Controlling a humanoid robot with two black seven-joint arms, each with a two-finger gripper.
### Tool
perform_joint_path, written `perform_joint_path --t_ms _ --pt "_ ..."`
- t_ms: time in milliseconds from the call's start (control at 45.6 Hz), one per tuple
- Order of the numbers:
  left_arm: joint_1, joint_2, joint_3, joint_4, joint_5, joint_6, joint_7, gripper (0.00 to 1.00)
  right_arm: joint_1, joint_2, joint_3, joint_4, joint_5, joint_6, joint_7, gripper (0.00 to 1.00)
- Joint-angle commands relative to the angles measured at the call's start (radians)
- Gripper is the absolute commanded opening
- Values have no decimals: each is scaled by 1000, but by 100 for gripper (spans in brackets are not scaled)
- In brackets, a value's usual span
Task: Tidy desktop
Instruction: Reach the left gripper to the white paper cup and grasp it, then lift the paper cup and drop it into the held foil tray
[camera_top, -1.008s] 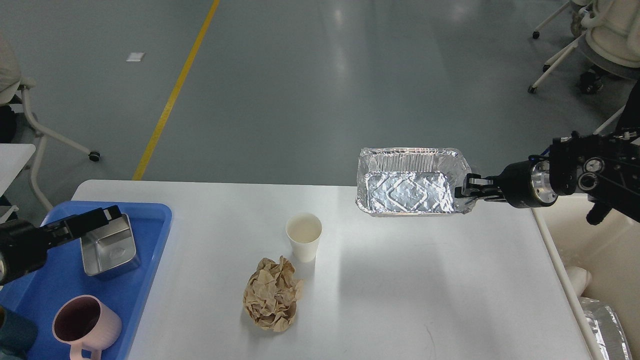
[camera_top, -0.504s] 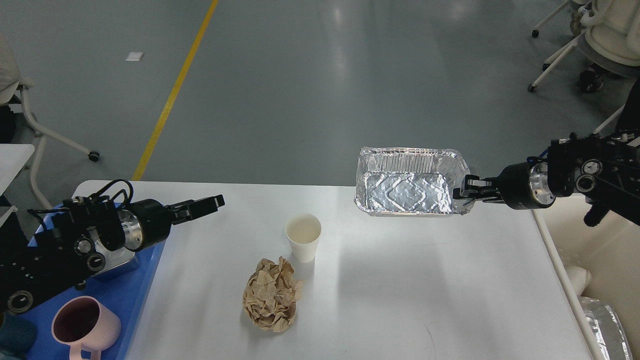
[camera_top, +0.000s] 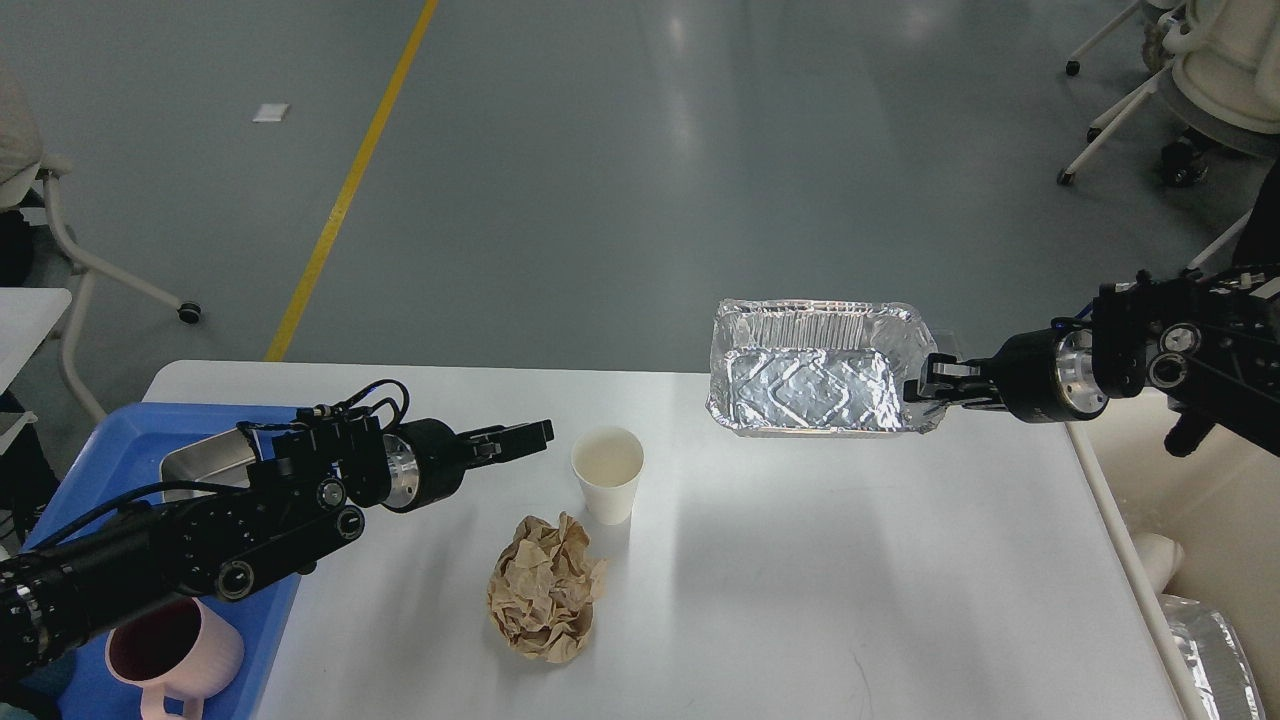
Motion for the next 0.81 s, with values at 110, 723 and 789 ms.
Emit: perform_joint_path --t_ms 110,723,789 --pt "-12 -81 25 52 1 3 10 83 -6 -6 4 1 0 -1 0 0" --pt "-92 -158 125 102 -1 -63 36 0 -10 0 7 1 0 -15 1 0" --pt "-94 -162 127 102 1 -68 38 0 -13 0 7 1 0 -15 1 0"
